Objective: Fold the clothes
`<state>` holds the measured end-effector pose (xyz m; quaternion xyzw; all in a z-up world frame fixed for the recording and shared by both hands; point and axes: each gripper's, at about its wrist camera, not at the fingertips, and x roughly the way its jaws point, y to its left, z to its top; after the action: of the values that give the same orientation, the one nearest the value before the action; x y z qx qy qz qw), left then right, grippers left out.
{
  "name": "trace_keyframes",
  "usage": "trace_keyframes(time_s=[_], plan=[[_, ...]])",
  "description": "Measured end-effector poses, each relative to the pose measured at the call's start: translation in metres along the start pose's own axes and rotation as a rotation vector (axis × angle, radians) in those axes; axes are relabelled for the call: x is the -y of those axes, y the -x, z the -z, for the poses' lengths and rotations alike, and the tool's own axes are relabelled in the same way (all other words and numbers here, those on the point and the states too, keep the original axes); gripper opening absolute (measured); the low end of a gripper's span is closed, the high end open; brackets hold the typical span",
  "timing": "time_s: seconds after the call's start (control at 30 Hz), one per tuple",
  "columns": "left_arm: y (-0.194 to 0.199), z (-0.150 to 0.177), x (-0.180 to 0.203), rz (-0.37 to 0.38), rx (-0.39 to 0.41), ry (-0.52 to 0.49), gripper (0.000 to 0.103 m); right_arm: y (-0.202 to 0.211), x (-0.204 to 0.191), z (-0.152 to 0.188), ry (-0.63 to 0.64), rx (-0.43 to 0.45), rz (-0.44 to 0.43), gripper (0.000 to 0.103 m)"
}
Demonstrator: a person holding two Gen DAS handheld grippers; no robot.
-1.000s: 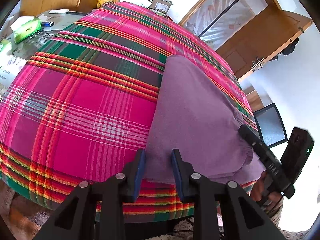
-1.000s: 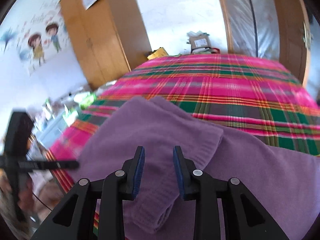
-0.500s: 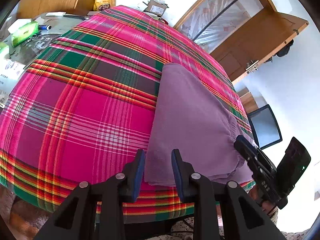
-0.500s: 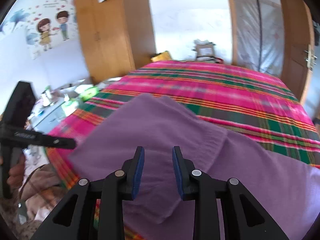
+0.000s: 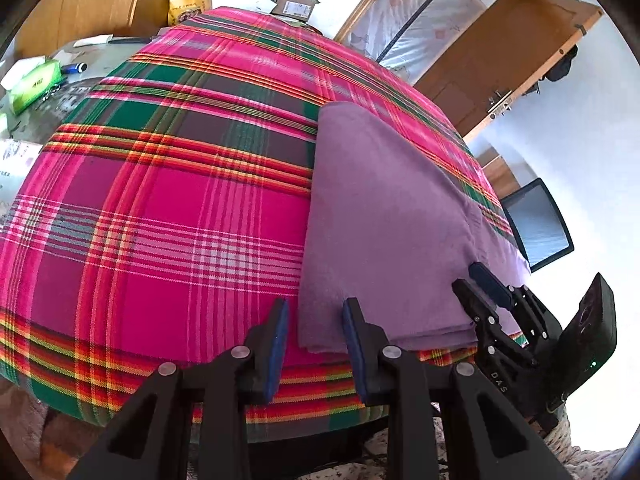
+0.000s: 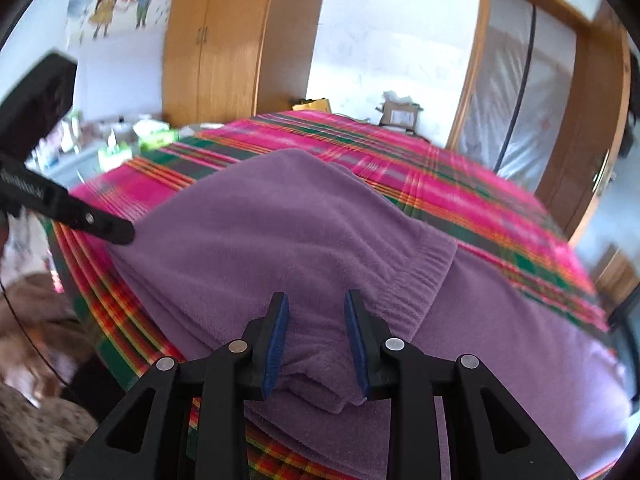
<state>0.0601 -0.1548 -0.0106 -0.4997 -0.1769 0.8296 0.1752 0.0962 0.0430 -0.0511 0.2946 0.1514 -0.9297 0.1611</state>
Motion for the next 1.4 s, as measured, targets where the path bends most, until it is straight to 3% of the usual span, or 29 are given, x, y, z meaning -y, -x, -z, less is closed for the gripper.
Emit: trace_keyframes(time_s=[0.27,0.4,0.53,0.63,0.8,1.03,1.2,1.4], plan=[[0.001,-0.005,-0.007,0.021,-0.016,0.011,0.028,0.013,-0.001,-0.018,-0.048,0.035,-0.077,0.031],[0.005,-0.014,-0.012,0.037,0.003,0.044,0.028,0.014,-0.023,-0.033,0.022,0.066,-0.168,0.035],[0.008,-0.024,-0.018,0.047,0.013,0.065,0.028,0.005,-0.040,-0.042,0.014,0.042,-0.294,0.037],[0.005,-0.031,-0.020,0.047,0.002,0.069,0.028,0.001,-0.058,-0.041,0.063,0.027,-0.356,0.044],[-0.003,-0.038,-0.023,0.042,-0.010,0.084,0.028,-0.012,-0.082,-0.039,0.122,-0.004,-0.367,0.050],[-0.011,-0.041,-0.022,0.037,-0.032,0.079,0.028,-0.024,-0.103,-0.036,0.210,-0.016,-0.289,0.051],[-0.013,-0.047,-0.020,0.043,-0.034,0.072,0.028,-0.024,-0.101,-0.035,0.209,-0.003,-0.280,0.051],[-0.020,-0.057,-0.020,0.053,-0.055,0.082,0.028,-0.023,-0.099,-0.034,0.199,0.003,-0.268,0.042]])
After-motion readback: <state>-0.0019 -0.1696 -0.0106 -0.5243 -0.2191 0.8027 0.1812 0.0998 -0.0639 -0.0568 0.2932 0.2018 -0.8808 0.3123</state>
